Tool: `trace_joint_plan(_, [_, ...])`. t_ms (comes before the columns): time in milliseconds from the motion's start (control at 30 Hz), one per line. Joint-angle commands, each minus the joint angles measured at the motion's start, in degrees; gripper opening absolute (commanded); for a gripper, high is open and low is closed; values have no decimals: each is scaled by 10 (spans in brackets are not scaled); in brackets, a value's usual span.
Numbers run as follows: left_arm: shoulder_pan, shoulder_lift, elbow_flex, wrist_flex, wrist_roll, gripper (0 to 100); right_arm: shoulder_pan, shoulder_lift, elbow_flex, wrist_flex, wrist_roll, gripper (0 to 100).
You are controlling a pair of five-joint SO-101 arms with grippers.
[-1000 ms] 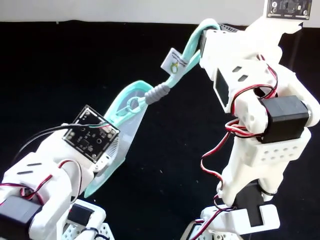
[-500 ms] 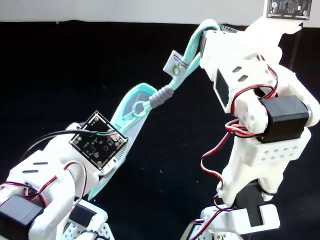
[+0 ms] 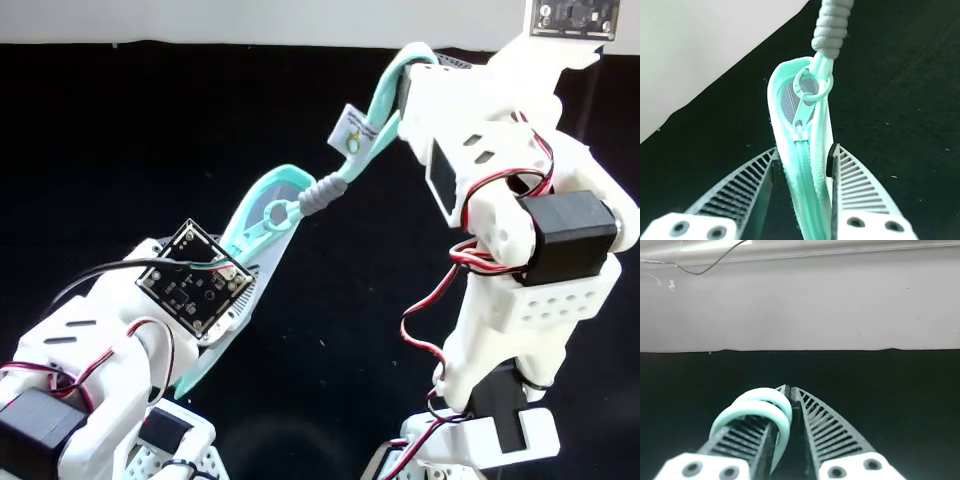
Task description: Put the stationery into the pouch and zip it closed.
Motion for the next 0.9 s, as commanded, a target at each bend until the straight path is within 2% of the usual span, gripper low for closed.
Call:
trace_joint_plan(0, [8,6,-15,-19,-4,178,-13,0,-9,1,-4,6])
trace_joint_plan(533, [29,54,-21,-24,-4,177,-13,0,-9,1,-3,6])
trace_joint_plan(600, [29,54,-21,-24,-6,143,-13,0,-9,1,-3,6])
trace_joint_plan(700, [29,53,-22,-31,-8,0,-12,0,-9,1,-3,6])
trace_joint_plan(867, [25,38,-29,-27,-8,7,-2,0,-8,3,-1,6])
